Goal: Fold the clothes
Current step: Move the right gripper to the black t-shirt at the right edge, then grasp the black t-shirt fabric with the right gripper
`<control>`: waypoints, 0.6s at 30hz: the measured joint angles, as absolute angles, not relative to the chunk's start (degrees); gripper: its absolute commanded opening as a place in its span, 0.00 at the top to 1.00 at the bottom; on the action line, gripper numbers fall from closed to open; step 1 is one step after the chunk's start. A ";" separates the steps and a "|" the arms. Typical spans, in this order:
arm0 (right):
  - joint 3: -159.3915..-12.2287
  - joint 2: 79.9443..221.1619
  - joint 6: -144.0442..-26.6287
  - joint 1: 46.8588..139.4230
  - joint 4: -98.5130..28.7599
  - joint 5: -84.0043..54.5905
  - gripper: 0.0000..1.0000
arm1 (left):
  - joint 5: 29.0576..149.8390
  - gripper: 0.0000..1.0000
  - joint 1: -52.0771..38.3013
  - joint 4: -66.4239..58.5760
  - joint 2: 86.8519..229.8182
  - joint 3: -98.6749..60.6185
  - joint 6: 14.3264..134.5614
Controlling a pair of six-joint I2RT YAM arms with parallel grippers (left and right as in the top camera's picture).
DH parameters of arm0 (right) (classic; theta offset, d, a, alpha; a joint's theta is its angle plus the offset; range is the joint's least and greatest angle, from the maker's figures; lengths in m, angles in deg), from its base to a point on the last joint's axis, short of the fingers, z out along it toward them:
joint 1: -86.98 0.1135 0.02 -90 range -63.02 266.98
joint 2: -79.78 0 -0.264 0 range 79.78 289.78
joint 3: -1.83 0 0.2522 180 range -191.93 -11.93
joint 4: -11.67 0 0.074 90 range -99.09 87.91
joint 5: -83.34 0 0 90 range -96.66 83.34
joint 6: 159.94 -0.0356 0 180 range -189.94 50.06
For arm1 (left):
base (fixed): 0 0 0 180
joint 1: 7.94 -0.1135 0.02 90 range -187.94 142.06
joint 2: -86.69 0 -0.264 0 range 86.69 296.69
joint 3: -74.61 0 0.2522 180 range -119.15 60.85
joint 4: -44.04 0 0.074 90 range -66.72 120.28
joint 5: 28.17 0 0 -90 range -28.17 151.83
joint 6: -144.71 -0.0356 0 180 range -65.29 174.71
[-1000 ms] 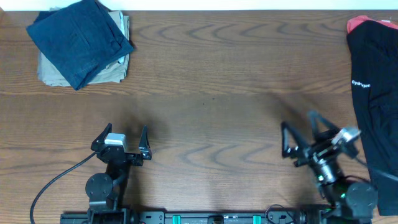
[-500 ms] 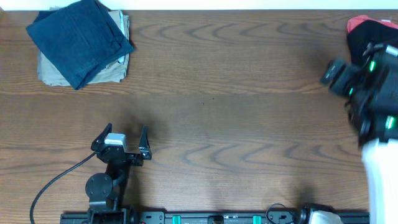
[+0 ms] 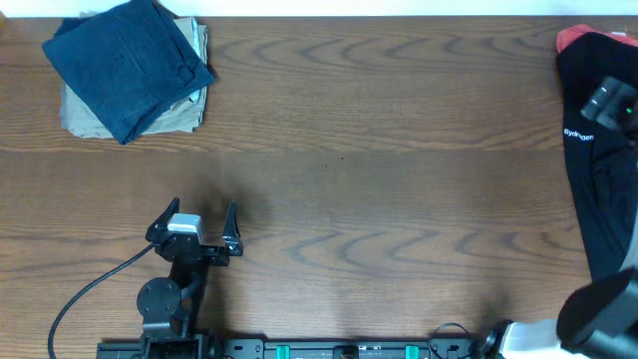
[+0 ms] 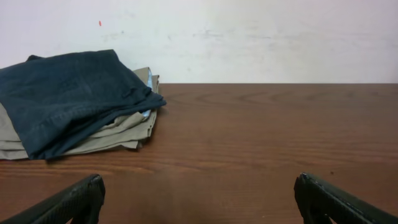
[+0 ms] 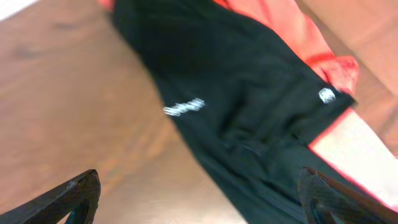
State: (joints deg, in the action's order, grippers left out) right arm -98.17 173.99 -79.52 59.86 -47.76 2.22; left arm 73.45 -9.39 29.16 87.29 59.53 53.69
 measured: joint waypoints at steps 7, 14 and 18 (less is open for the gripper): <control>-98.17 180.33 -80.62 51.12 -47.80 2.16 0.18 | 73.45 0.02 -9.39 29.16 87.29 59.53 53.69; -98.24 187.13 -80.48 48.63 -47.30 0.87 0.18 | 73.45 0.02 -9.39 29.16 87.29 59.53 53.69; -98.24 190.96 -79.35 48.67 -45.51 -0.16 0.30 | 73.45 0.02 -9.39 29.16 87.29 59.53 53.69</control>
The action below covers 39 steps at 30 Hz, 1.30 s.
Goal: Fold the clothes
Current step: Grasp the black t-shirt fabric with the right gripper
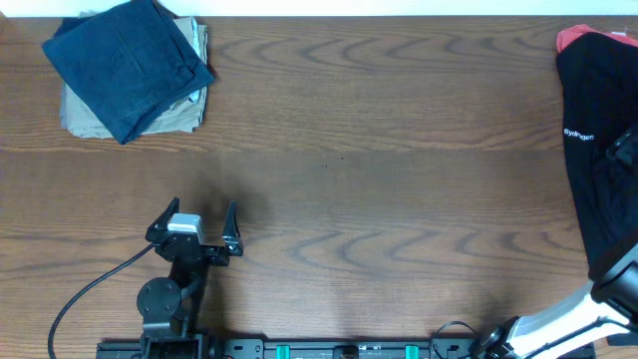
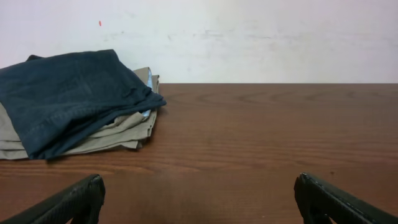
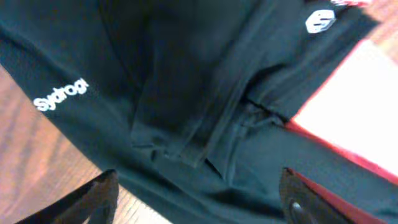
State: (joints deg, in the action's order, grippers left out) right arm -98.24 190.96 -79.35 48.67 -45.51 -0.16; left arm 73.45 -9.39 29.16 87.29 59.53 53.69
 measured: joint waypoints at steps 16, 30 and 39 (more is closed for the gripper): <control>-98.24 197.56 -78.45 48.67 -41.90 -0.86 0.55 | 73.45 0.02 -9.39 29.16 87.29 59.53 53.69; -98.24 197.56 -78.45 48.67 -41.49 -1.14 0.99 | 73.45 0.02 -9.39 29.13 87.29 59.53 53.69; -98.24 197.56 -78.47 48.67 -41.64 -2.13 0.75 | 73.45 0.02 -9.39 29.16 87.29 59.53 53.69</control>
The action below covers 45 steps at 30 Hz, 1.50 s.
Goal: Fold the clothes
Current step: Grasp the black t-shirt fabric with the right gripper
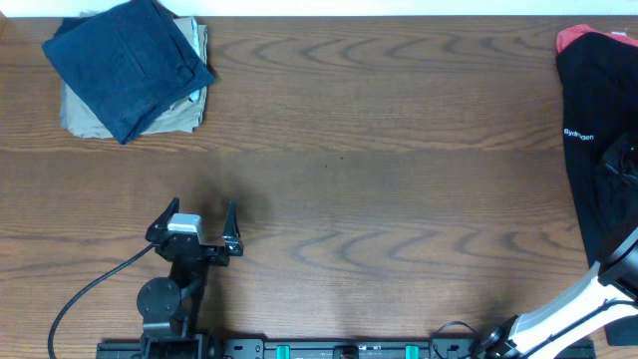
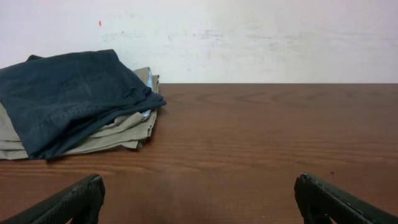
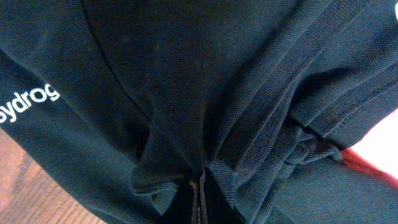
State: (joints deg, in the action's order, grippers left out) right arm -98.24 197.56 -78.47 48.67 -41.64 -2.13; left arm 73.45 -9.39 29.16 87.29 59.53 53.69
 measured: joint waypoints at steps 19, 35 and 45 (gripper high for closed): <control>-98.19 197.56 -78.43 47.56 -42.03 -2.37 0.54 | 73.45 0.02 -9.39 29.16 87.29 59.53 53.69; -97.60 197.56 -78.43 47.56 -41.07 -2.94 0.56 | 73.45 0.02 -9.39 29.13 87.29 59.53 53.69; -96.82 197.56 -78.43 47.56 -40.37 -3.05 0.59 | 73.45 0.02 -9.39 29.16 87.29 59.53 53.69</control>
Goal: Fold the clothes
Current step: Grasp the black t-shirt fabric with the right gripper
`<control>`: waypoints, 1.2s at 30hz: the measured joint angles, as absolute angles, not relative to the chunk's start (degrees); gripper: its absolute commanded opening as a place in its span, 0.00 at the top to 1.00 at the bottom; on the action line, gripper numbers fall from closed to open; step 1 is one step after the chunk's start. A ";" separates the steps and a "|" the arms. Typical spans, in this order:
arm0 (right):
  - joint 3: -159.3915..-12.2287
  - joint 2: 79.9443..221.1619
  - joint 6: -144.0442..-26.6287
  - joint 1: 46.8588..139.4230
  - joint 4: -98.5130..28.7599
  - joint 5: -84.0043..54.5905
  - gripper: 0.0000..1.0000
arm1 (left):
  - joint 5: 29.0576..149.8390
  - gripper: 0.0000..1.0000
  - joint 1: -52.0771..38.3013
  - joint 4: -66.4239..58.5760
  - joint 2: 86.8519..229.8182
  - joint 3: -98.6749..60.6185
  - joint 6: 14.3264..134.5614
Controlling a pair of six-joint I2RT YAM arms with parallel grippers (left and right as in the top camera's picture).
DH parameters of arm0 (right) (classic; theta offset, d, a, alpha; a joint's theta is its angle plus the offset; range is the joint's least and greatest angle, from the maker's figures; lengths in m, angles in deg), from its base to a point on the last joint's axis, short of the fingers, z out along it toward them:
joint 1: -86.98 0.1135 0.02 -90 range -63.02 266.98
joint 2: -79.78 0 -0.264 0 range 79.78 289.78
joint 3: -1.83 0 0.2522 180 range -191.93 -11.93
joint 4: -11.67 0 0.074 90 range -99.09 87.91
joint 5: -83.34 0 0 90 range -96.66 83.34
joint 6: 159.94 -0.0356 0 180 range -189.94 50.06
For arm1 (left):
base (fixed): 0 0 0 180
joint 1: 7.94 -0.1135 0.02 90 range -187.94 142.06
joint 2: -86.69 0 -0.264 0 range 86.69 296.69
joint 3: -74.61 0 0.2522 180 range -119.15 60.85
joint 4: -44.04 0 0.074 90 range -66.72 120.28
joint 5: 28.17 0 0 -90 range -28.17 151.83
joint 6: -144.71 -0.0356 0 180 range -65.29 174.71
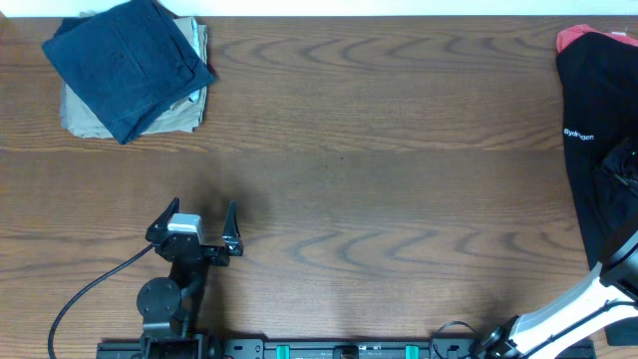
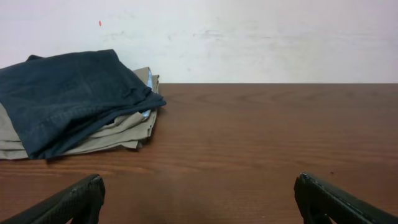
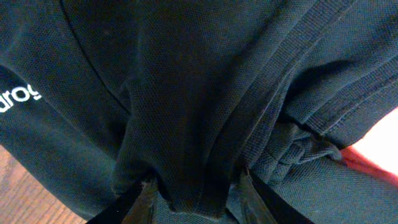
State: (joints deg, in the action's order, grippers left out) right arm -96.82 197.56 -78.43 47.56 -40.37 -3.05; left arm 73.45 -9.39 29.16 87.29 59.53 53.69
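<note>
A black garment [image 1: 601, 214] with white lettering lies crumpled along the table's right edge, filling the right wrist view [image 3: 186, 87]. My right gripper [image 1: 624, 160] sits down in it. Its fingers [image 3: 142, 200] stand partway apart, and a thick fold of the black fabric is bunched tight between them [image 3: 196, 198]. My left gripper [image 1: 202, 221] rests open and empty near the front left, its dark fingertips [image 2: 74, 200] just above bare wood.
A folded stack [image 1: 130, 65], dark blue trousers over khaki ones [image 2: 68, 99], lies at the back left corner. A red garment [image 1: 570, 36] peeks from under the black one at the back right [image 3: 373, 167]. The wooden table [image 1: 379, 179] runs between them.
My right gripper's fingers were pinched together on a thin crease of black fabric. Now they stand wider with a thicker fold bunched between them, slightly nearer the cloth. The left arm is unchanged.
My right gripper hung open above the black and red garments. Then it was open close over the black fabric, then pinched shut in a crease, and now it holds a thicker fold. The left arm and the folded stack stayed still throughout.
</note>
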 measured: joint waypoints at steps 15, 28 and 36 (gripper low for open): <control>-96.57 197.56 -78.43 47.56 -39.74 -3.05 0.55 | 73.45 0.02 -9.39 29.16 87.29 59.53 53.69; -94.43 197.56 -78.45 47.56 -37.01 -3.20 0.91 | 73.45 0.02 -9.39 29.16 87.29 59.53 53.69; -94.37 197.56 -78.47 47.56 -36.96 -3.26 0.99 | 73.45 0.02 -9.39 29.16 87.29 59.53 53.69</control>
